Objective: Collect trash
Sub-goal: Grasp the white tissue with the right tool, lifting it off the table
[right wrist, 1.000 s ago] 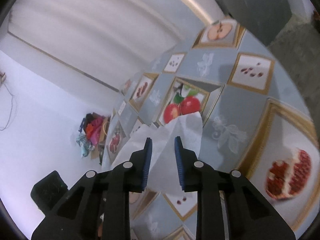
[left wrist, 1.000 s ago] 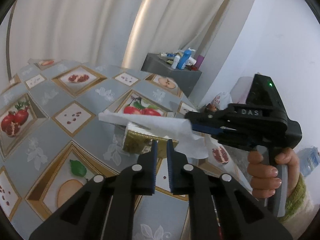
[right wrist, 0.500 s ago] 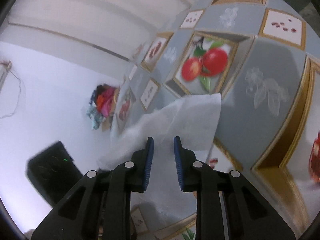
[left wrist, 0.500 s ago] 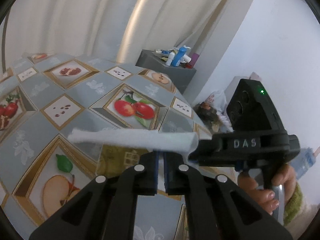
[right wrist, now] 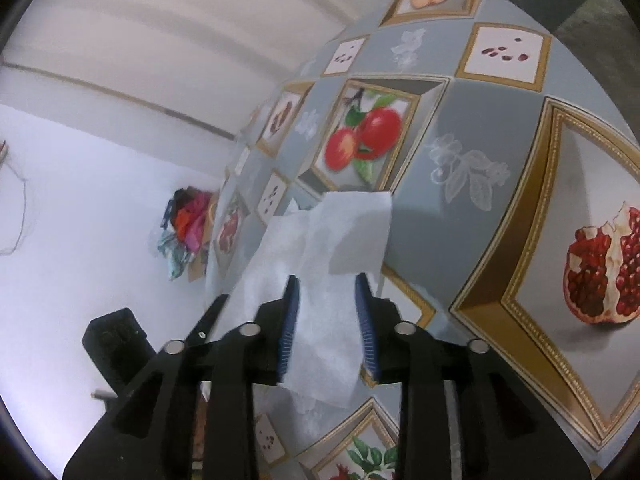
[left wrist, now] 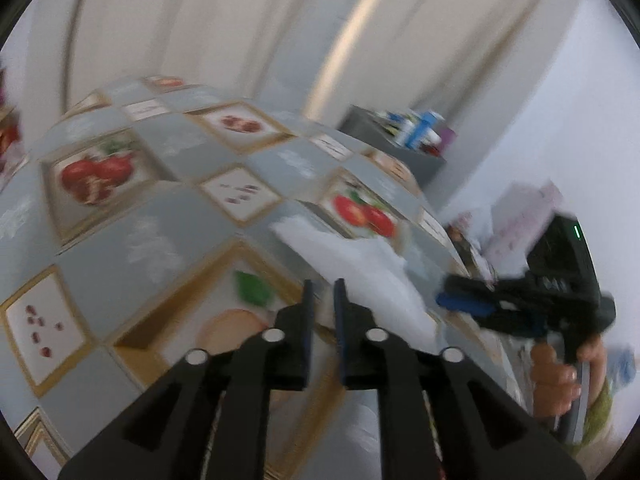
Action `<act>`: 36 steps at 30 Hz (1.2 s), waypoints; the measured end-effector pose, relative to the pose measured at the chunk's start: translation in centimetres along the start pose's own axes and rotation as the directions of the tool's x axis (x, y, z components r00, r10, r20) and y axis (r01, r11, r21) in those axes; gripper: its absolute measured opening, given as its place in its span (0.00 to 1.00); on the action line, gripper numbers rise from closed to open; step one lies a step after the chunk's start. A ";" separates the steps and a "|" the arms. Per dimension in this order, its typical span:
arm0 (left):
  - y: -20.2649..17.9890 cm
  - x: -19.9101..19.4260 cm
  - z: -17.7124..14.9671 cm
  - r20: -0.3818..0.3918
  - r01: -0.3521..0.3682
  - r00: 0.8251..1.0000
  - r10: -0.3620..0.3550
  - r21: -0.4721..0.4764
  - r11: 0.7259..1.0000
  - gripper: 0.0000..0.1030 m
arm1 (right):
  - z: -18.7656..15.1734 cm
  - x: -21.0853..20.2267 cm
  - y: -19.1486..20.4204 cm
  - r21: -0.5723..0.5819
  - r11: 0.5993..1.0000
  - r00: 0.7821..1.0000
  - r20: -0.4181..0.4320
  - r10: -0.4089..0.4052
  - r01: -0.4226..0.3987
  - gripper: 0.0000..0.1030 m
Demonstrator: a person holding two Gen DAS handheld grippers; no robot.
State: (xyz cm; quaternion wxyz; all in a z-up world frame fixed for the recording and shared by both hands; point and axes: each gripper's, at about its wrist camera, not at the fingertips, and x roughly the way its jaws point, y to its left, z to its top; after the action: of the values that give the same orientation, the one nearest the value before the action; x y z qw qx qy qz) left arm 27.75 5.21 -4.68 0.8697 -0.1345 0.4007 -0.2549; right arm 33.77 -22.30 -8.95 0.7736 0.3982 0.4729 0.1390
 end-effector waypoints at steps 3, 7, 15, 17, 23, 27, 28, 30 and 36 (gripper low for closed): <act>1.3 0.3 0.7 0.004 0.013 1.000 -0.012 -0.068 0.998 0.17 | -0.1 0.3 -0.1 0.005 1.000 1.000 -0.009 -0.009 0.010 0.39; 0.7 3.0 1.2 -0.075 0.068 0.994 -0.074 -0.079 0.995 0.25 | -0.1 1.6 -0.3 0.022 1.000 0.999 -0.039 -0.015 0.016 0.40; -0.3 5.2 0.4 -0.158 0.128 0.977 -0.145 -0.115 0.985 0.25 | -1.0 2.8 -0.6 0.037 0.999 0.995 -0.097 0.026 -0.023 0.29; -0.6 5.0 0.1 -0.161 0.125 0.977 -0.141 -0.105 0.987 0.25 | -1.2 2.6 -0.7 0.040 0.999 0.995 -0.099 0.028 -0.024 0.27; -2.1 3.7 -1.5 -0.201 0.146 0.966 -0.160 -0.084 0.986 0.25 | -2.5 1.0 -1.3 0.019 1.000 0.992 -0.125 0.017 -0.015 0.26; -3.6 1.9 -3.9 -0.248 0.188 0.948 -0.201 -0.075 0.979 0.24 | -4.6 -0.7 -1.5 -0.040 0.999 0.988 -0.156 -0.020 0.014 0.27; -4.0 1.5 -4.6 -0.264 0.202 0.940 -0.214 -0.073 0.977 0.24 | -5.1 -1.2 -1.5 -0.058 0.998 0.987 -0.160 -0.032 0.023 0.27; -5.0 0.2 -6.6 -0.305 0.248 0.917 -0.256 -0.064 0.967 0.24 | -6.5 -2.3 -1.4 -0.104 0.993 0.984 -0.163 -0.066 0.049 0.27; -7.4 -2.9 -11.1 -0.375 0.345 0.861 -0.345 -0.069 0.936 0.25 | -10.0 -5.0 0.0 -0.263 0.946 0.974 -0.074 -0.214 0.188 0.26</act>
State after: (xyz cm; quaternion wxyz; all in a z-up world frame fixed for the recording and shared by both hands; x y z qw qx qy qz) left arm 15.17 0.31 -6.77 0.7156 -0.1515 0.5312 -0.4276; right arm 22.79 -20.42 -8.22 0.8035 0.2376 0.5279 0.1389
